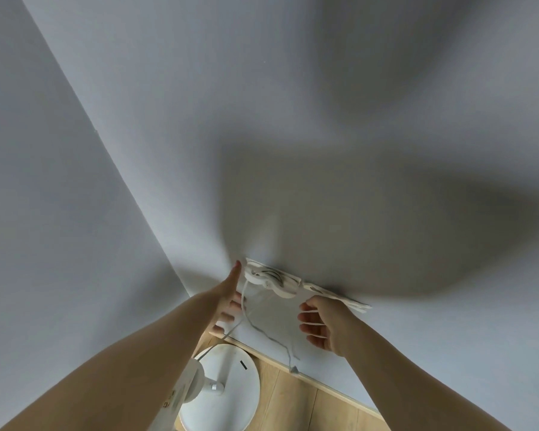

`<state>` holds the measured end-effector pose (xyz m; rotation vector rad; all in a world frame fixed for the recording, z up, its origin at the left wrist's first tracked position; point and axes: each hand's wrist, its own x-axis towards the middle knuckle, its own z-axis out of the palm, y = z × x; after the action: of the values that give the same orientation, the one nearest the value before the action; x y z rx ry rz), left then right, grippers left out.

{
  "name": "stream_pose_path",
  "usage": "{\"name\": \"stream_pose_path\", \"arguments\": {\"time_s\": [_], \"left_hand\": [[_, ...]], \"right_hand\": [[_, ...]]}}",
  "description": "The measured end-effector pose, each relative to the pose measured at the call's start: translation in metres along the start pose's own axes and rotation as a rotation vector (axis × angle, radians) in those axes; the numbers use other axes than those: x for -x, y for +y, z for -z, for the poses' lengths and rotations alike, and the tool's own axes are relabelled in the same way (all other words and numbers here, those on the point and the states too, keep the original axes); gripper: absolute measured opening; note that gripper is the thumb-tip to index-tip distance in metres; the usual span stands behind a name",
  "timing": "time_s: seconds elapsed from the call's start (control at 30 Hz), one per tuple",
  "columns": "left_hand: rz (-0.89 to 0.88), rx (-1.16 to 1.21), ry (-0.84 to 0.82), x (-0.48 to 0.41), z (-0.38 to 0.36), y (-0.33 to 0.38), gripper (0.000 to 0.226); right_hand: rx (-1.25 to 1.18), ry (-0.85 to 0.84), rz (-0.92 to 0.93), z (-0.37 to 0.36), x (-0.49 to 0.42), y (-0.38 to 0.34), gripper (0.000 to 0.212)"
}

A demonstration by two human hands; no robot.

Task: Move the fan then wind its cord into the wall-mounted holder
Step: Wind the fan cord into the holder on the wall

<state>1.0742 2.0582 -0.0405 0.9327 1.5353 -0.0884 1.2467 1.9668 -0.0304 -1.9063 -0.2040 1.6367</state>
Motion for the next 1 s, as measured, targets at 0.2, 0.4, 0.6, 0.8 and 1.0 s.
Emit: {"name": "stream_pose_path", "arguments": {"time_s": [0.2, 0.4, 0.6, 0.8, 1.0], "left_hand": [[-0.257, 0.285, 0.076, -0.004, -0.012, 0.013, 0.077], [-0.180, 0.377, -0.091, -0.004, -0.023, 0.008, 0.065], [-0.145, 0.470, -0.107, -0.004, -0.033, 0.009, 0.056], [-0.132, 0.635, -0.126, 0.005, -0.034, 0.018, 0.049], [-0.114, 0.644, -0.140, 0.005, -0.029, 0.020, 0.051]], "right_hand": [[0.001, -0.017, 0.005, -0.003, -0.001, 0.002, 0.015], [0.005, -0.016, 0.000, -0.006, -0.001, 0.004, 0.016], [0.349, 0.061, 0.235, -0.011, -0.001, 0.005, 0.034], [0.578, -0.097, 0.289, -0.014, -0.002, 0.014, 0.045], [0.585, -0.149, 0.214, -0.010, -0.004, 0.019, 0.029]]}}
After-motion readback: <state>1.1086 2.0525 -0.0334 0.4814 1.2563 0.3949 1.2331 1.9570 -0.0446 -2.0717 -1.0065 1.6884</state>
